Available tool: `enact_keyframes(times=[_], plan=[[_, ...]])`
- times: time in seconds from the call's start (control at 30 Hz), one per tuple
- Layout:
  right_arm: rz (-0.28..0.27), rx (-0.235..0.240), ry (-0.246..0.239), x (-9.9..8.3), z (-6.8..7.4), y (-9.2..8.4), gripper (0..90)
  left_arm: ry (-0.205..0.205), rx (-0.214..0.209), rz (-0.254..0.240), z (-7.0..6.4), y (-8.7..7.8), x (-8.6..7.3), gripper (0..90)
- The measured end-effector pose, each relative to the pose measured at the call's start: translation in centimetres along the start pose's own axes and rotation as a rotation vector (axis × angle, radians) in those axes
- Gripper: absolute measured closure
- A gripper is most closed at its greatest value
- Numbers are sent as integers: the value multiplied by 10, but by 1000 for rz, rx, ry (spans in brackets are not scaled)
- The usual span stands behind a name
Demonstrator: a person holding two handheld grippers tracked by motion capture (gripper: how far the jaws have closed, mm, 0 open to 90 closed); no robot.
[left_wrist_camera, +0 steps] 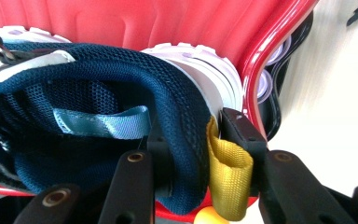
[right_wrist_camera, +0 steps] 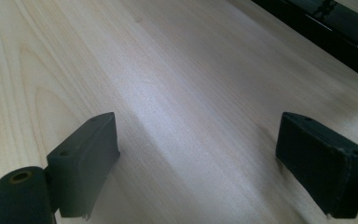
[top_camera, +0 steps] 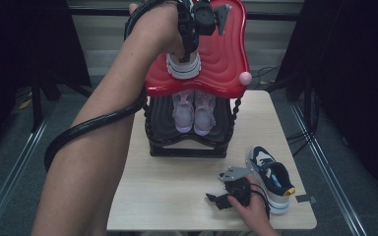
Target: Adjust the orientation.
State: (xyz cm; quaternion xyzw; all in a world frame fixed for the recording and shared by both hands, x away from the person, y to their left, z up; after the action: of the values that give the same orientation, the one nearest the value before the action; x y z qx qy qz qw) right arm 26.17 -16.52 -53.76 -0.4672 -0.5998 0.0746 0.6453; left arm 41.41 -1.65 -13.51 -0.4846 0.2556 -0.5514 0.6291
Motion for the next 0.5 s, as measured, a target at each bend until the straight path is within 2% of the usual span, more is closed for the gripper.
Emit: enact_keyframes(times=[0.4, 0.5], plan=[[0, 0, 0, 0, 0, 0, 121, -66, 21, -29, 3, 1, 0, 458], [0, 0, 0, 0, 0, 0, 121, -80, 19, -32, 4, 1, 0, 444]])
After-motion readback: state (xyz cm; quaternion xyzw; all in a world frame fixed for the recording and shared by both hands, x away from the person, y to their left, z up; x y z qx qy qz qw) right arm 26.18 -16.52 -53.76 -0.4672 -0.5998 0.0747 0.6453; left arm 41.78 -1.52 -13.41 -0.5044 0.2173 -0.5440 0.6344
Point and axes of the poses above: each handheld gripper's, and its own axes: y roughly forward along the jaws, x roughly out of its top, z roughly to its left, the point moved 4 cm from there along y, roughly forward along the jaws, and after that the axes turned 15 degrees about -y, right-handed, at the moved point
